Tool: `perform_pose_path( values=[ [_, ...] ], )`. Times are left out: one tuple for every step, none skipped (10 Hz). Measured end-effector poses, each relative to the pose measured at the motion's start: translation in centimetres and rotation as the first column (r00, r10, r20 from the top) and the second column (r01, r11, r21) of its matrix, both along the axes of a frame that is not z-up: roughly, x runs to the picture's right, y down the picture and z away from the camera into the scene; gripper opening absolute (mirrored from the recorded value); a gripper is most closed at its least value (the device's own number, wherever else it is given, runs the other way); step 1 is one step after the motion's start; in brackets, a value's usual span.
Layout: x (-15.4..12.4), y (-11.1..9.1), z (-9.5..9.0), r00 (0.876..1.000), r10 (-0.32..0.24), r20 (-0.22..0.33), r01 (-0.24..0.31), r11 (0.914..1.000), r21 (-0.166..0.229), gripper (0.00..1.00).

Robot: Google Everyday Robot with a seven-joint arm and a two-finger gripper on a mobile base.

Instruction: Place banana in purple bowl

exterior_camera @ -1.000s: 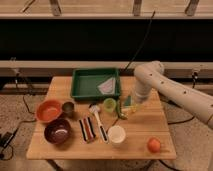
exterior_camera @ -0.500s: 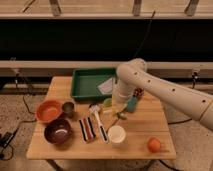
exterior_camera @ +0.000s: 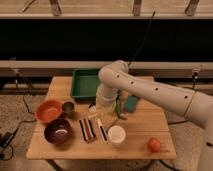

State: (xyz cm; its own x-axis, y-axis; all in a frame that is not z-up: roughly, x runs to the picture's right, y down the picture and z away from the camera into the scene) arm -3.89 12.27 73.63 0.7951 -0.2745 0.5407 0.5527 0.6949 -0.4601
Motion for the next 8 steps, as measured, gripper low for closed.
perform_pose_path(
  values=[
    [-1.3,0.3,-0.5,1.000,-0.017,0.022,0.017,0.9998,0.006,0.00],
    [-2.1,0.6,-1.1,0.999,-0.030,0.040,0.030,0.9995,0.012,0.00],
    [-2.7,0.9,-1.5,0.997,-0.044,0.057,0.043,0.9989,0.017,0.00],
    [-3.8,1.4,-2.2,0.995,-0.064,0.081,0.062,0.9977,0.026,0.00],
    [-4.6,1.6,-2.6,0.992,-0.077,0.098,0.074,0.9967,0.032,0.00],
    [-5.0,1.7,-2.8,0.990,-0.086,0.108,0.082,0.9959,0.038,0.00],
    [-5.7,1.8,-3.2,0.987,-0.100,0.127,0.094,0.9943,0.049,0.00],
    [-6.5,1.8,-3.5,0.983,-0.115,0.143,0.108,0.9924,0.058,0.00]
  ],
)
